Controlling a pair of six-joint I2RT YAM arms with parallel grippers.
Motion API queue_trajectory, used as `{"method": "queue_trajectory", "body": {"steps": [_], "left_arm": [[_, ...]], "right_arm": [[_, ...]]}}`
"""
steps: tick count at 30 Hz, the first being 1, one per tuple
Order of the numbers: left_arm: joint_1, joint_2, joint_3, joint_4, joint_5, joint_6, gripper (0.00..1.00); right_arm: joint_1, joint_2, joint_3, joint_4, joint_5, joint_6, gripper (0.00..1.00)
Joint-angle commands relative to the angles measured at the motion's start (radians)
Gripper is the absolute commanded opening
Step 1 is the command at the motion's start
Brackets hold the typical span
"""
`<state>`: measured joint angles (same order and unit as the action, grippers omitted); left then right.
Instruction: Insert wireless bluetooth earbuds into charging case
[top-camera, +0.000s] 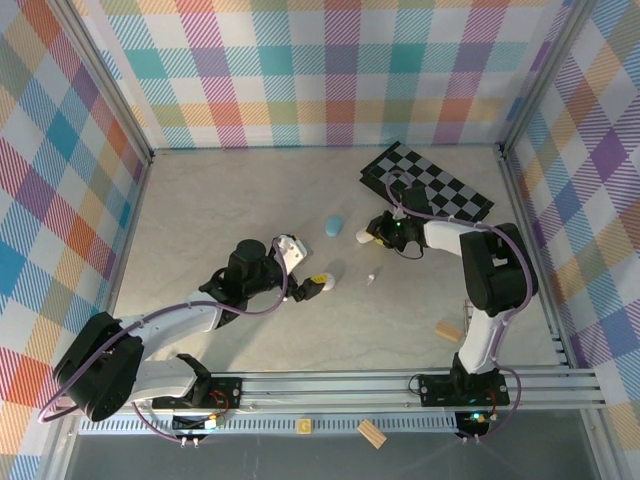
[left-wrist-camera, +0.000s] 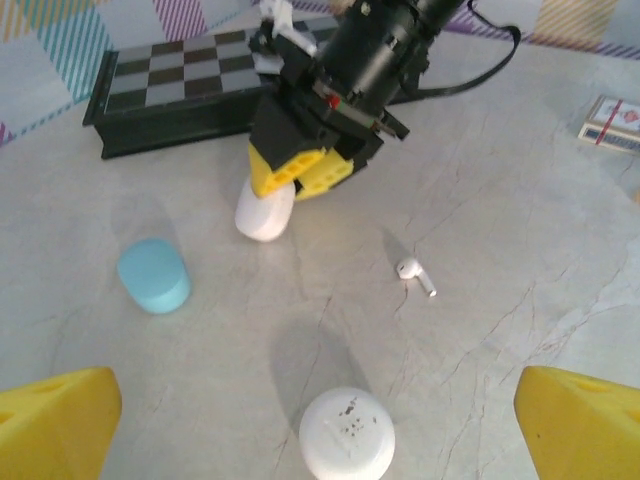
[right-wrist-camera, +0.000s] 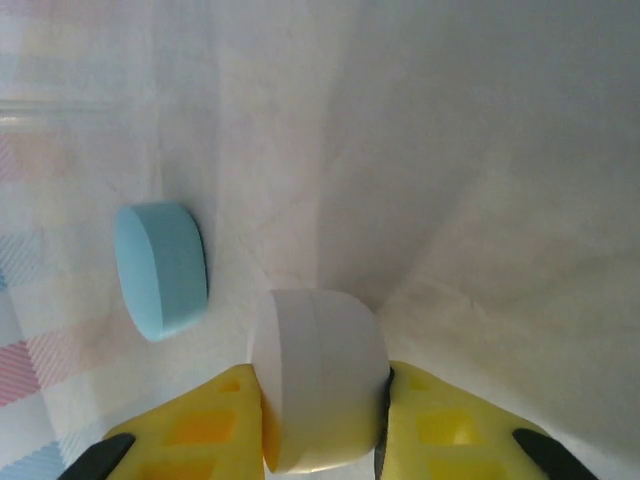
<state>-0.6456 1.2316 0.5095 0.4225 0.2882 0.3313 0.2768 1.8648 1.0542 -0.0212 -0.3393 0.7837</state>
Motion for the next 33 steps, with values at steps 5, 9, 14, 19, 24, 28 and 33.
{"method": "queue_trajectory", "body": {"steps": [5, 9, 14, 19, 24, 28, 33], "left_arm": [[-0.084, 0.044, 0.052, -0.090, -0.276, -0.167, 1.00], [-0.171, 0.094, 0.122, -0.229, -0.492, -0.336, 1.00], [-0.263, 0.210, 0.287, -0.466, -0.598, -0.523, 1.00], [-0.292, 0.380, 0.479, -0.682, -0.606, -0.705, 1.00], [-0.293, 0.502, 0.608, -0.836, -0.617, -0.767, 1.00], [-0.292, 0.538, 0.639, -0.857, -0.643, -0.784, 0.99], [-0.292, 0.587, 0.657, -0.846, -0.619, -0.765, 0.91]], "right_arm": [[-0.001, -0.056, 0.014, -0.083, 0.126, -0.097, 0.59], [-0.001, -0.156, -0.011, -0.148, 0.212, -0.157, 0.78], [-0.001, -0.268, -0.076, -0.162, 0.256, -0.176, 0.85], [-0.002, -0.323, -0.113, -0.164, 0.258, -0.179, 0.85], [-0.002, -0.350, -0.146, -0.152, 0.234, -0.178, 0.85], [-0.002, -0.354, -0.158, -0.156, 0.231, -0.187, 0.85], [-0.002, -0.344, -0.158, -0.149, 0.201, -0.191, 0.85]]}}
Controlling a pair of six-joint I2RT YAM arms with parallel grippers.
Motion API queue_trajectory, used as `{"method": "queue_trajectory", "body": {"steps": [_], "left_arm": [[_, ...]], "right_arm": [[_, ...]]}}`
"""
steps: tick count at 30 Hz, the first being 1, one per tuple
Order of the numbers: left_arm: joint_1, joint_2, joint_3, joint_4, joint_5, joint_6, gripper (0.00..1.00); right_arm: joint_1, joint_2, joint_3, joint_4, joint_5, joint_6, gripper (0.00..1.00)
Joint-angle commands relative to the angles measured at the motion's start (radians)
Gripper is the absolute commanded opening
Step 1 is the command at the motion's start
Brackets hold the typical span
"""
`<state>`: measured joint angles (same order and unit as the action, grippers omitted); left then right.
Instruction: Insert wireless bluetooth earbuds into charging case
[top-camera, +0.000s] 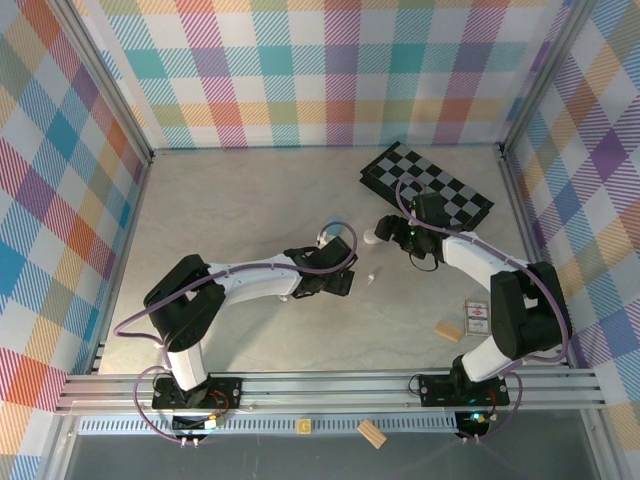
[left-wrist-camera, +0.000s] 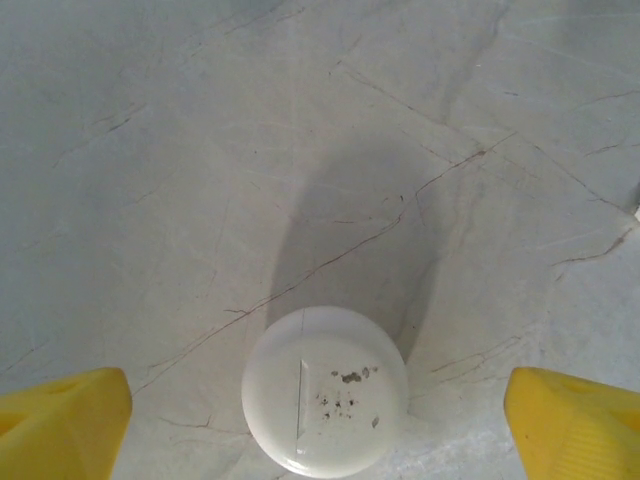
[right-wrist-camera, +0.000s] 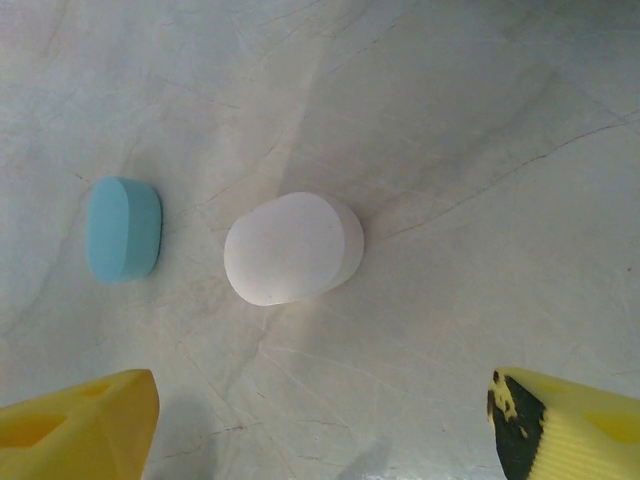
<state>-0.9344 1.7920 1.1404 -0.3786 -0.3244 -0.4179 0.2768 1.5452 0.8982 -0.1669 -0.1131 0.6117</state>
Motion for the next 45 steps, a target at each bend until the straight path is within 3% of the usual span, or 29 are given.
{"method": "queue_trajectory", "body": {"steps": [1, 20, 25, 29, 36, 42, 45], "left_arm": [[-0.003, 0.034, 0.027, -0.045, -0.005, -0.016, 0.89], [-0.002, 0.095, 0.029, -0.014, -0.003, -0.012, 0.48], [-0.003, 0.035, -0.006, 0.039, -0.013, 0.024, 0.46], [-0.003, -0.085, -0.113, 0.217, -0.007, 0.140, 0.43], [-0.004, -0.277, -0.283, 0.463, 0.087, 0.456, 0.45], [0.000, -0.394, -0.367, 0.589, 0.198, 0.559, 0.45], [-0.001, -0.432, -0.421, 0.679, 0.279, 0.632, 0.42]], "right_arm": [[-0.001, -0.022, -0.004, 0.003, -0.029, -0.018, 0.85], [-0.002, -0.053, 0.026, -0.030, -0.060, -0.027, 0.83], [-0.002, -0.105, 0.032, -0.060, -0.065, -0.035, 0.83], [-0.002, -0.154, 0.042, -0.101, -0.091, -0.080, 0.82], [-0.002, -0.199, 0.104, -0.259, -0.339, -0.268, 0.81], [0.001, -0.235, 0.105, -0.314, -0.616, -0.354, 0.78], [0.032, -0.220, 0.118, -0.365, -0.658, -0.398, 0.75]]}}
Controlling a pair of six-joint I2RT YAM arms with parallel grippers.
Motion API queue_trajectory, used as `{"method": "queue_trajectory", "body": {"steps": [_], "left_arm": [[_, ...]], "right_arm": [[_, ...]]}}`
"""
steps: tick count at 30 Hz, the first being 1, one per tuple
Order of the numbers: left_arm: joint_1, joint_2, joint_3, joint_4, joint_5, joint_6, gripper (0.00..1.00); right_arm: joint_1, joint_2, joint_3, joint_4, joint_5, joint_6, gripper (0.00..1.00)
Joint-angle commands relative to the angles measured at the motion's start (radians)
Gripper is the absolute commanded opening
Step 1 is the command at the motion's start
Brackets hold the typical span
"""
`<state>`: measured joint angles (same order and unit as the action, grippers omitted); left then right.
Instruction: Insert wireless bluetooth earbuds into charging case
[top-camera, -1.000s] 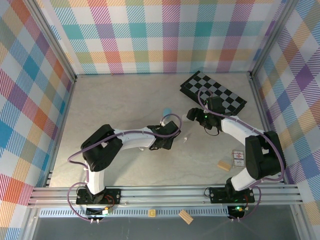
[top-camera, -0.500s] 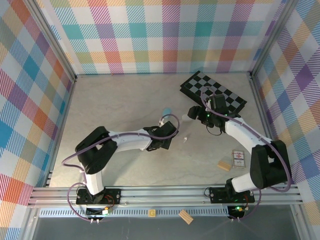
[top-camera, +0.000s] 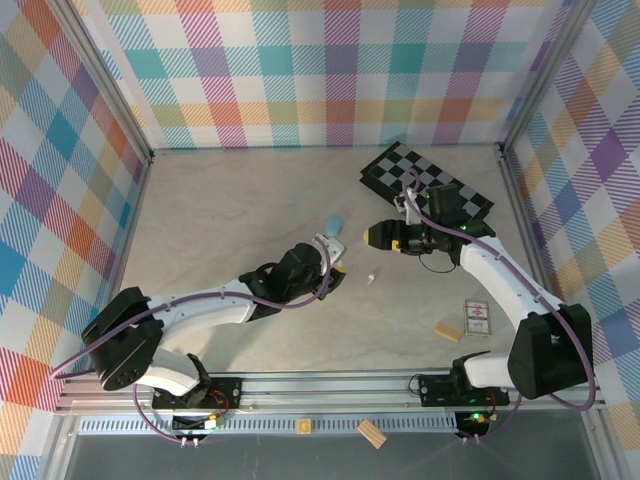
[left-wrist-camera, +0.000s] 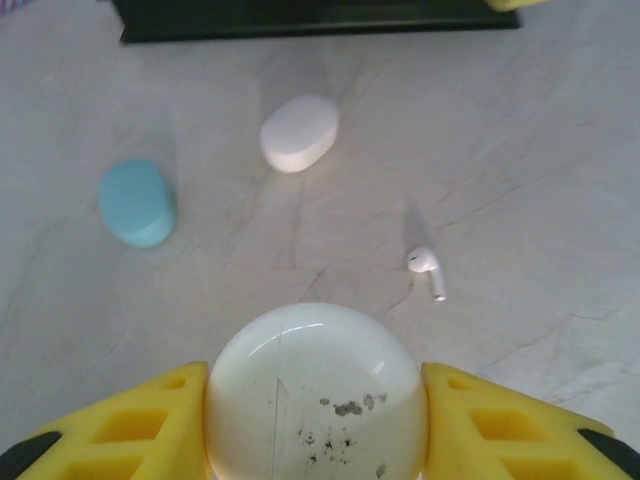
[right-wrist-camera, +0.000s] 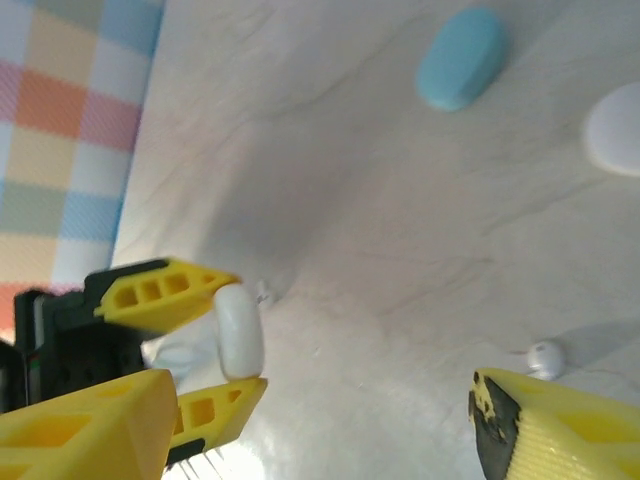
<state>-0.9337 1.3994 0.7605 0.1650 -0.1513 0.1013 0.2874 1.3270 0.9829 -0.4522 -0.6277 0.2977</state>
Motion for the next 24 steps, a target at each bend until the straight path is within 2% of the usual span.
{"method": "queue_trajectory", "body": {"steps": [1, 4, 8, 15, 19, 24], "left_arm": [[-0.002, -0.044, -0.046, 0.141, 0.120, 0.133, 0.40], [-0.004, -0.060, -0.060, 0.152, 0.160, 0.207, 0.40], [-0.004, -0.067, -0.067, 0.162, 0.196, 0.263, 0.40], [-0.004, -0.080, -0.078, 0.193, 0.217, 0.285, 0.41], [-0.004, -0.091, -0.084, 0.205, 0.222, 0.291, 0.41], [-0.004, -0.093, -0.086, 0.209, 0.225, 0.292, 0.41]], "right_arm": [[0.033, 0.003, 0.040, -0.094, -0.147, -0.092, 0.75], [0.062, 0.021, 0.054, -0.121, -0.164, -0.093, 0.73], [0.095, 0.049, 0.040, -0.063, -0.225, -0.067, 0.73], [0.152, 0.114, 0.048, -0.032, -0.220, -0.027, 0.69], [0.164, 0.139, 0.048, -0.029, -0.215, -0.016, 0.59], [0.164, 0.145, 0.049, -0.035, -0.203, -0.017, 0.37]]}}
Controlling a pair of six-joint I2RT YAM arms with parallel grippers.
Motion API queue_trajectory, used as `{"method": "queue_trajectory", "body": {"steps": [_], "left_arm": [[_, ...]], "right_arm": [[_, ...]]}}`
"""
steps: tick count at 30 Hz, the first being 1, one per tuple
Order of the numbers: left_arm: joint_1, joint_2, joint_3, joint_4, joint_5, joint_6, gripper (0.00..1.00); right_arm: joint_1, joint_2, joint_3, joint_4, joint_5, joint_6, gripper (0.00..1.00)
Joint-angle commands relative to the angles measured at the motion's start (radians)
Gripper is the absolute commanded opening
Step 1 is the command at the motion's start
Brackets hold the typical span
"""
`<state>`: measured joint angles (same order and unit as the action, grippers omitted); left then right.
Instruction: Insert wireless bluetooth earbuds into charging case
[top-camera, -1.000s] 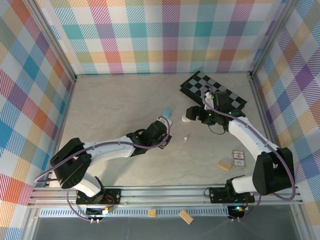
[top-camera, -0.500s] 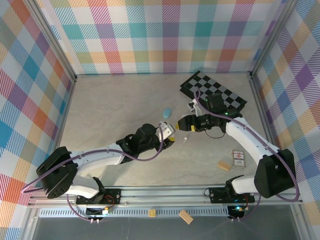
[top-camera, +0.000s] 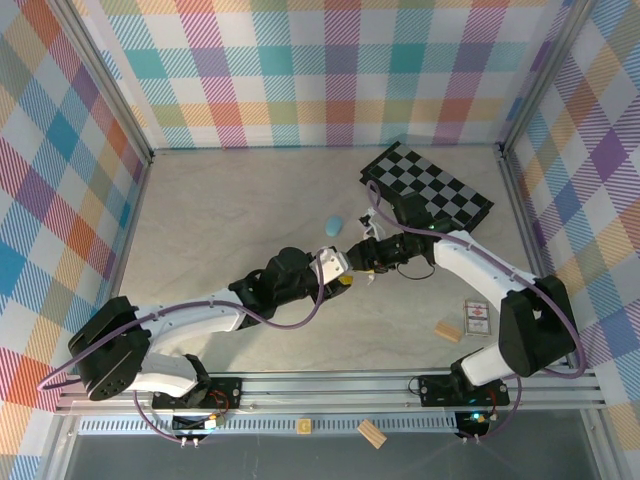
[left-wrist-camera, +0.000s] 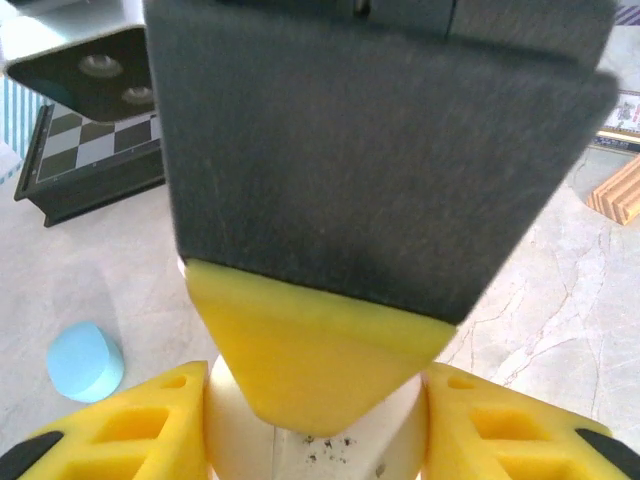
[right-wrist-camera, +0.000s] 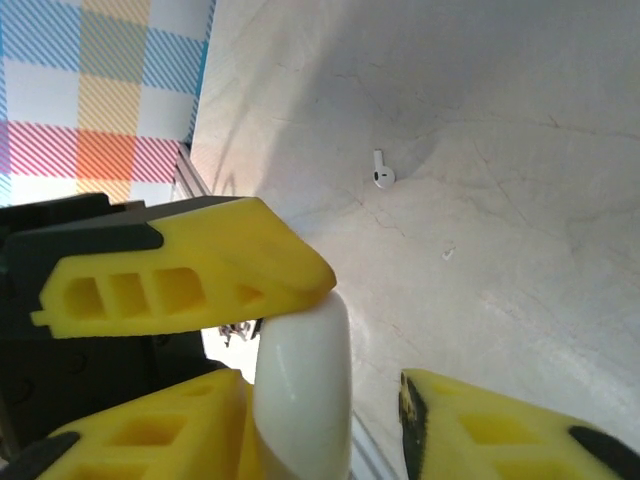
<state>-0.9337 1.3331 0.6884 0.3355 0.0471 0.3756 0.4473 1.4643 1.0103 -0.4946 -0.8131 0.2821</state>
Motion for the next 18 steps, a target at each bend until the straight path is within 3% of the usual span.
{"method": "queue_trajectory", "body": {"steps": [1, 4, 7, 13, 18], "left_arm": [[-0.004, -0.027, -0.016, 0.040, 0.026, 0.019, 0.41], [-0.004, -0.029, -0.020, 0.048, 0.017, 0.012, 0.43], [-0.004, -0.035, -0.027, 0.062, 0.014, -0.023, 0.54], [0.027, -0.058, -0.105, 0.284, 0.029, -0.253, 0.97], [0.089, -0.013, -0.199, 0.665, 0.166, -0.509, 1.00]], "right_arm": [[0.004, 0.005, 0.022, 0.007, -0.016, -0.001, 0.33], [0.003, -0.012, 0.023, 0.015, -0.002, -0.012, 0.25], [0.004, -0.035, 0.021, 0.030, 0.016, -0.025, 0.23], [-0.004, -0.138, -0.024, 0.146, 0.146, -0.037, 0.19], [-0.021, -0.260, -0.069, 0.281, 0.135, -0.052, 0.16]]}}
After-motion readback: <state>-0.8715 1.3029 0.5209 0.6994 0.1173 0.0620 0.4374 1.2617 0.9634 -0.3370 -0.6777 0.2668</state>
